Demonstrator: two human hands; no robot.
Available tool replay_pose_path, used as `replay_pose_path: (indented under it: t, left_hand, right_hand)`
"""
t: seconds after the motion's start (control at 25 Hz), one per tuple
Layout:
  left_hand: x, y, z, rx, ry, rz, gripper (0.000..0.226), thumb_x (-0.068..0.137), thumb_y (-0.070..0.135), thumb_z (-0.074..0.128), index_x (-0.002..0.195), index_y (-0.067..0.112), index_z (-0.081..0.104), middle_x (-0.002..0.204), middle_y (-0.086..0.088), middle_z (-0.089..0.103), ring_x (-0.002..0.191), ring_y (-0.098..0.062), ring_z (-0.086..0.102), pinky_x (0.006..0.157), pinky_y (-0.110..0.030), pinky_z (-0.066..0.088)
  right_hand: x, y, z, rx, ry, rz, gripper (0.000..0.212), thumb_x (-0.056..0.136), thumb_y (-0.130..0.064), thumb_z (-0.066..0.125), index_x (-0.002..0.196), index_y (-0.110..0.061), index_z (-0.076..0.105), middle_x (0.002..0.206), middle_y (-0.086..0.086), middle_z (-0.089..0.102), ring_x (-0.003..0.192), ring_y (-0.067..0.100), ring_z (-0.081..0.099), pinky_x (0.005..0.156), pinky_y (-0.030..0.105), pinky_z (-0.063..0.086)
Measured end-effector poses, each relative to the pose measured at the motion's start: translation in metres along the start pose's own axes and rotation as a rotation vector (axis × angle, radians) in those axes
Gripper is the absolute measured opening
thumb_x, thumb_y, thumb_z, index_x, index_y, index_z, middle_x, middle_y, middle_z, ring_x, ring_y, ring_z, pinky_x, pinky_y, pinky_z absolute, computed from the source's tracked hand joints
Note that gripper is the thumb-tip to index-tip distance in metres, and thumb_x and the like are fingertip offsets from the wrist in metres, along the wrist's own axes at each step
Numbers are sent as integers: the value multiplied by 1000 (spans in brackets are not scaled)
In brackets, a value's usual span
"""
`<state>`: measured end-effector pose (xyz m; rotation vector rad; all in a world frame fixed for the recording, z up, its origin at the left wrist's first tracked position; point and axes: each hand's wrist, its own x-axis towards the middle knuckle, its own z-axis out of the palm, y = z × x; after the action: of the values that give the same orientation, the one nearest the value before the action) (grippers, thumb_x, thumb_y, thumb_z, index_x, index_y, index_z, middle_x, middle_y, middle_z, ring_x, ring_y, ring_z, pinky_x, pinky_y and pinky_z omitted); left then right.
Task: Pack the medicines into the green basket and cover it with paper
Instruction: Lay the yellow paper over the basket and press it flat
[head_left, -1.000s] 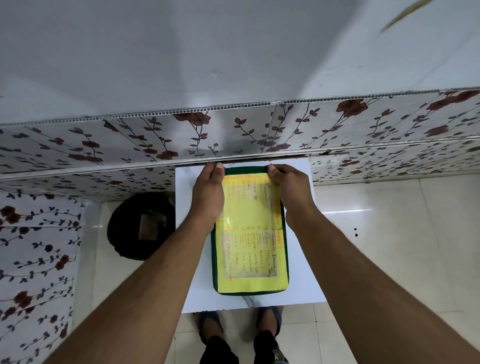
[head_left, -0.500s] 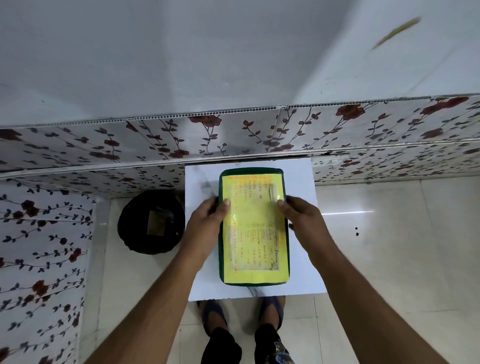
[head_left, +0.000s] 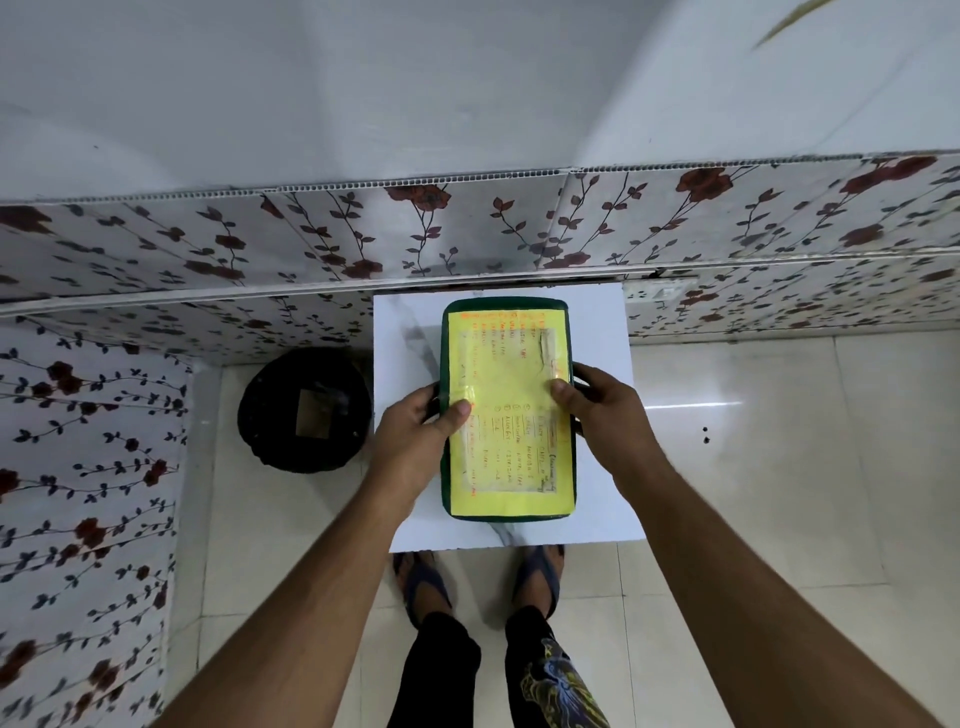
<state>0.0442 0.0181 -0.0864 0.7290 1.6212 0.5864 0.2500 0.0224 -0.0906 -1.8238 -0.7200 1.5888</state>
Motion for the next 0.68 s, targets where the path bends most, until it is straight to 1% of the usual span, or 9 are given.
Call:
replay_pose_path:
  t: [0.08, 0.16, 0.2, 0.24, 0.28, 0.32, 0.4, 0.52, 0.68]
  left_hand:
    - [-12, -7, -7, 23, -37, -27, 31, 87, 36, 67, 117, 32, 67, 114, 13, 72, 106, -7, 65, 98, -41, 50]
    - [-29, -20, -11, 111, -96, -97, 37, 81, 41, 71, 117, 35, 66, 121, 12, 69, 112, -11, 62, 101, -46, 48]
    - [-37, -24, -11, 169, -134, -123, 38, 78, 36, 74, 115, 37, 65, 121, 12, 69, 113, -13, 62, 100, -47, 48]
    - [-43, -28, -10, 210, -156, -135, 37, 77, 29, 76, 112, 37, 66, 118, 11, 70, 110, -14, 64, 98, -47, 50]
    - [-45, -31, -9, 235, -149, -130, 38, 77, 21, 77, 110, 36, 66, 114, 10, 71, 107, -14, 65, 97, -46, 51]
    - [-44, -33, -8, 243, -127, -122, 40, 76, 15, 78, 109, 34, 66, 111, 9, 72, 104, -13, 66, 95, -45, 52]
    - [-41, -31, -8, 247, -94, -105, 40, 75, 7, 79, 106, 29, 67, 106, 7, 73, 99, -13, 67, 94, -41, 53]
    - [-39, -33, -6, 264, -77, -99, 38, 73, 5, 79, 103, 26, 69, 105, 5, 74, 97, -14, 69, 91, -40, 55]
    - [-38, -33, -4, 262, -66, -91, 38, 74, 8, 79, 103, 29, 69, 107, 4, 74, 98, -15, 69, 92, -41, 55]
  right_hand:
    - [-10, 4, -4, -73, -34, 18, 48, 92, -31, 65, 138, -21, 56, 115, -3, 73, 99, 14, 71, 92, 44, 57]
    - [-25, 17, -8, -228, -89, 80, 68, 84, -36, 75, 144, -21, 48, 130, 3, 65, 116, 20, 63, 98, 48, 53]
    - [-34, 25, -9, -305, -129, 118, 77, 79, -36, 79, 145, -21, 44, 135, 3, 61, 122, 23, 59, 99, 49, 51]
    - [-43, 31, -9, -352, -170, 153, 82, 76, -34, 82, 146, -21, 42, 136, 3, 59, 124, 24, 56, 99, 49, 52]
    - [-49, 36, -8, -350, -197, 180, 81, 76, -31, 83, 144, -21, 41, 135, 2, 59, 121, 24, 58, 96, 48, 54]
    - [-52, 38, -7, -317, -201, 187, 75, 77, -27, 82, 142, -21, 43, 132, 2, 60, 116, 24, 60, 91, 45, 57]
    - [-51, 39, -7, -278, -192, 150, 62, 80, -21, 80, 134, -19, 50, 126, 3, 63, 109, 23, 64, 84, 42, 60]
    - [-46, 40, -7, -314, -193, 129, 49, 81, -20, 78, 125, -17, 56, 120, 2, 65, 104, 24, 66, 80, 42, 61]
    - [-46, 36, -7, -339, -178, 106, 52, 83, -19, 77, 129, -16, 54, 121, 3, 64, 99, 21, 65, 75, 34, 61]
